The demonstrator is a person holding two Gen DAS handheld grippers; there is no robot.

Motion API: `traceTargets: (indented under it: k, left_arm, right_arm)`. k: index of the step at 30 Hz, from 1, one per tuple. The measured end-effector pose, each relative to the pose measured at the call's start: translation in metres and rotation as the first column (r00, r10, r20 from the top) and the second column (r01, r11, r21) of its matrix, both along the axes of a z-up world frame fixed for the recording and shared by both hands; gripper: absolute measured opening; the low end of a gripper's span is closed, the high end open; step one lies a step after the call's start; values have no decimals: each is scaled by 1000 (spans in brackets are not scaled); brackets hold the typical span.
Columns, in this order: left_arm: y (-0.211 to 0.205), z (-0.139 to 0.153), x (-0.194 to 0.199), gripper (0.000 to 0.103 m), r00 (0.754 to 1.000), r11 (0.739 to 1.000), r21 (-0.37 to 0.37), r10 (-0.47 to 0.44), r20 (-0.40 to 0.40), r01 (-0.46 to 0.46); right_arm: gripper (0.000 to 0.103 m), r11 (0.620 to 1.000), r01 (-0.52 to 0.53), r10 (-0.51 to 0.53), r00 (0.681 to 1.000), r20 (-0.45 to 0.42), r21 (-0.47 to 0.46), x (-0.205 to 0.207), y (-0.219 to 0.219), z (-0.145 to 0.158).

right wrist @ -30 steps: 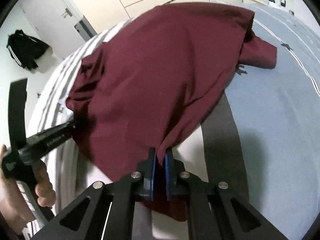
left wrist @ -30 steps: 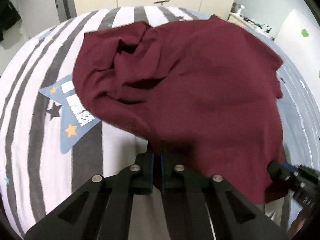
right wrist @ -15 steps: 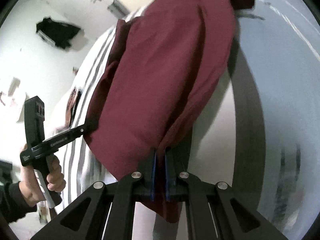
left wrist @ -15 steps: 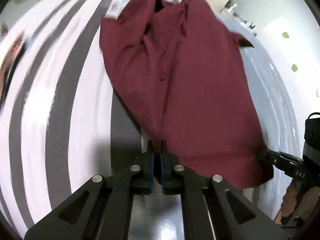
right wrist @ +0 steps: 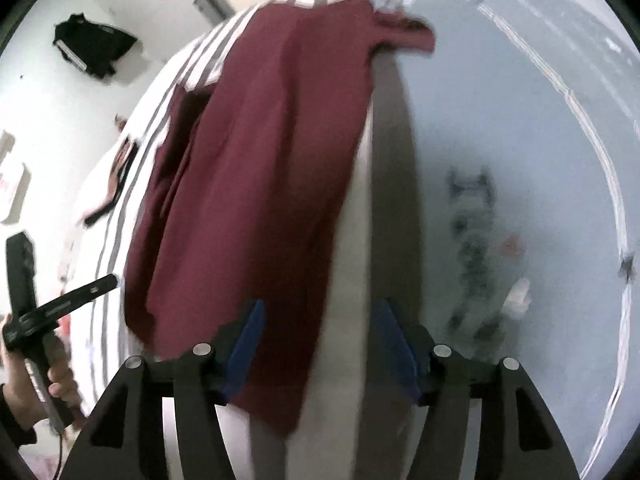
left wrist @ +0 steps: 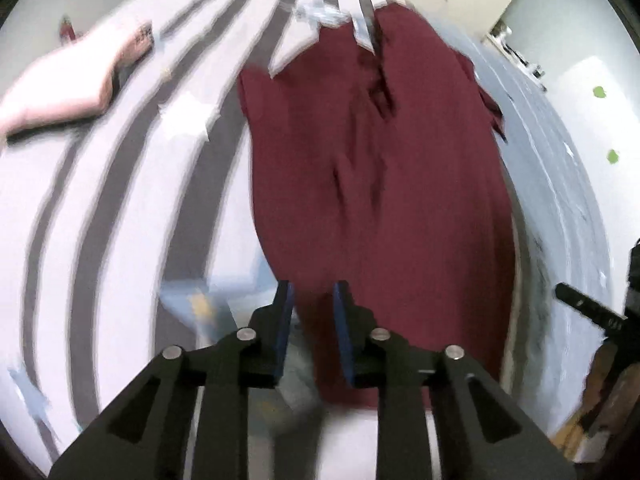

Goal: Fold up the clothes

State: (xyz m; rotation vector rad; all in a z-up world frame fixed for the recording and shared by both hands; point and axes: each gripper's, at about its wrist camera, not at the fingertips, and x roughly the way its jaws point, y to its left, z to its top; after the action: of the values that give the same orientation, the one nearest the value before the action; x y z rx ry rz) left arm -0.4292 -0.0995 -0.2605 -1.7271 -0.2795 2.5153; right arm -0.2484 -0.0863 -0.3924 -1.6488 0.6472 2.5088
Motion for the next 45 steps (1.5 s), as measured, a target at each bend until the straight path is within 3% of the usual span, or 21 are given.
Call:
traceTargets:
  k: [5, 11, 17, 18, 21, 23, 25, 26, 27, 29, 31, 33, 36, 41, 42, 45]
  left_arm:
    - [10, -15, -72, 46, 997, 996, -56, -68, -26, 66]
    - [21, -34, -158, 51, 987, 982, -125, -150, -51, 143]
    - [31, -57, -228, 48, 975, 962, -172, -220, -40, 210]
    - [31, -63, -228, 32, 973, 960, -176, -228, -32, 219]
    - [22, -61, -226, 10, 976, 965, -173, -210, -49, 199]
    - [11, -56, -223, 6, 981, 971, -168, -183, -69, 169]
    - [-11, -44, -217, 6, 987, 982, -153, -126, -96, 110]
    - [-24, -38, -213, 5, 990, 986, -149, -95, -106, 79]
    - [-37, -31, -208, 5, 991, 986, -158, -64, -114, 45]
    - [-71, -18, -196, 5, 992, 984, -172, 15, -122, -36]
    - [-107, -6, -171, 5, 989, 986, -125, 95, -113, -109]
    - [-128, 0, -144, 5, 989, 982, -139, 114, -90, -126]
    - [-135, -3, -120, 5, 994, 973, -207, 93, -57, -103]
    - [-144, -7, -86, 5, 988, 969, -195, 152, 1, -149]
    - [-140, -6, -78, 5, 988, 969, -198, 154, 10, -149]
    - [-136, -1, -61, 5, 989, 967, -215, 146, 21, -138]
  right_arm:
    - [57, 994, 69, -66, 997, -37, 90, -82, 52, -11]
    - [61, 976, 156, -155, 988, -17, 151, -193, 109, -33]
    - [65, 965, 252, -256, 964, 66, 66, -241, 146, -65]
    - [68, 963, 263, -266, 962, 59, 57, -244, 147, -66]
    - [70, 953, 302, -302, 953, 30, 5, -253, 152, -66]
    - [68, 948, 318, -317, 948, 22, -24, -258, 154, -66]
    - [50, 943, 330, -329, 944, 26, -40, -262, 157, -66]
    - [20, 941, 337, -336, 942, 30, -44, -263, 159, -66]
    - [4, 938, 344, -342, 939, 34, -47, -263, 162, -66]
    - [3, 927, 371, -370, 929, 28, -49, -258, 170, -61]
    - [3, 921, 388, -388, 921, 11, -27, -247, 178, -54]
    - [3, 916, 401, -401, 916, 0, -16, -234, 190, -48]
    - [3, 931, 363, -364, 931, 14, 24, -221, 200, -47]
    - [0, 930, 362, -365, 930, 38, 66, -199, 201, -41]
    - [0, 924, 369, -375, 926, 48, 98, -191, 200, -37]
    - [0, 892, 446, -451, 889, 75, 79, -154, 216, -38]
